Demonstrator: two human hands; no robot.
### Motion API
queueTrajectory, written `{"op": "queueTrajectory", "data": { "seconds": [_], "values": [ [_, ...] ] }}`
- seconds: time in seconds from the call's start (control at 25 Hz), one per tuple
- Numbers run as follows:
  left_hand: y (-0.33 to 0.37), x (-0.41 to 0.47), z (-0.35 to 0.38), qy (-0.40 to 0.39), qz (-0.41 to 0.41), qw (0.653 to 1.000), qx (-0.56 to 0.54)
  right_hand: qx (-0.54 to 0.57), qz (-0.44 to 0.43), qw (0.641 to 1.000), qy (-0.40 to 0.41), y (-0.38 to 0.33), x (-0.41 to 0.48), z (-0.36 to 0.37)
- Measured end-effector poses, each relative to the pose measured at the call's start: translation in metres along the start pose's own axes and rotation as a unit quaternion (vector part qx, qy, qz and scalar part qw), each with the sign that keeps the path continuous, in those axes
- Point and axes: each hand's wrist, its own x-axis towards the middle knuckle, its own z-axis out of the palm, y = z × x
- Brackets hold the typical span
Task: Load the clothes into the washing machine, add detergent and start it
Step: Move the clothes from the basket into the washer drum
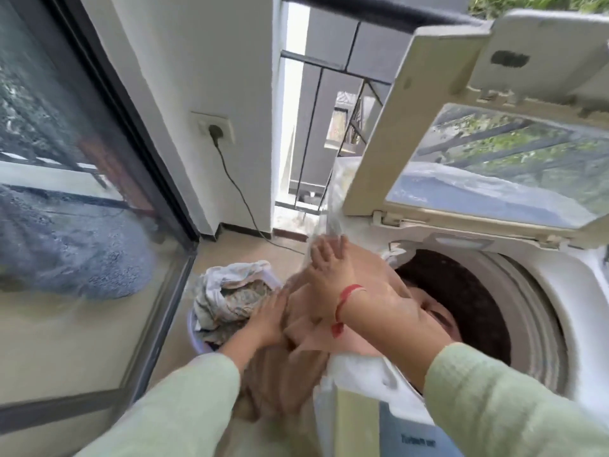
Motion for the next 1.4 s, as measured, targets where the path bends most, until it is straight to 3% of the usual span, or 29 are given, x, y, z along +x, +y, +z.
{"op": "queueTrajectory", "data": {
  "seconds": [0.16,0.24,0.36,0.48,0.56,0.68,0.8,0.88,0.96,1.04,1.08,1.16,1.24,1.32,1.4],
  "values": [
    [-0.013,0.028,0.041,0.047,0.002,0.992,-0.119,0.082,-0.001,0.996,-0.03,-0.005,-0.015,-0.018],
    [0.01,-0.004,0.022,0.158,-0.031,0.971,-0.179,0.073,-0.021,0.994,0.078,-0.004,-0.026,-0.007],
    [0.048,-0.041,-0.019,0.369,-0.059,0.886,-0.275,0.132,-0.043,0.945,0.295,0.028,-0.054,0.031],
    [0.123,-0.069,-0.063,0.51,0.083,0.847,-0.126,0.165,0.035,0.885,0.434,0.103,-0.123,0.081],
    [0.201,-0.074,-0.072,0.517,0.183,0.836,-0.013,0.201,0.091,0.855,0.469,0.154,-0.165,0.121],
    [0.305,-0.061,-0.047,0.472,0.269,0.84,0.014,0.233,0.19,0.826,0.477,0.211,-0.199,0.175],
    [0.372,-0.027,-0.011,0.407,0.293,0.864,0.036,0.269,0.28,0.8,0.457,0.248,-0.214,0.228],
    [0.384,0.003,0.01,0.283,0.25,0.923,0.069,0.279,0.296,0.808,0.426,0.257,-0.214,0.262],
    [0.371,0.018,0.024,0.082,0.187,0.978,0.038,0.277,0.231,0.861,0.358,0.253,-0.192,0.299],
    [0.341,0.025,0.042,-0.107,0.112,0.985,0.075,0.256,0.117,0.942,0.181,0.237,-0.153,0.326],
    [0.324,0.027,0.049,-0.161,0.089,0.975,0.127,0.241,0.066,0.965,0.078,0.226,-0.134,0.334],
    [0.302,0.035,0.054,-0.129,0.098,0.947,0.276,0.239,0.039,0.966,-0.087,0.206,-0.11,0.328],
    [0.301,0.032,0.052,-0.057,0.184,0.941,0.279,0.207,0.104,0.961,-0.152,0.2,-0.094,0.322],
    [0.306,0.023,0.038,0.017,0.284,0.92,0.27,0.134,0.134,0.972,-0.14,0.199,-0.085,0.315],
    [0.305,0.02,0.024,0.105,0.279,0.903,0.309,0.137,0.128,0.979,-0.08,0.201,-0.083,0.307]
  ]
}}
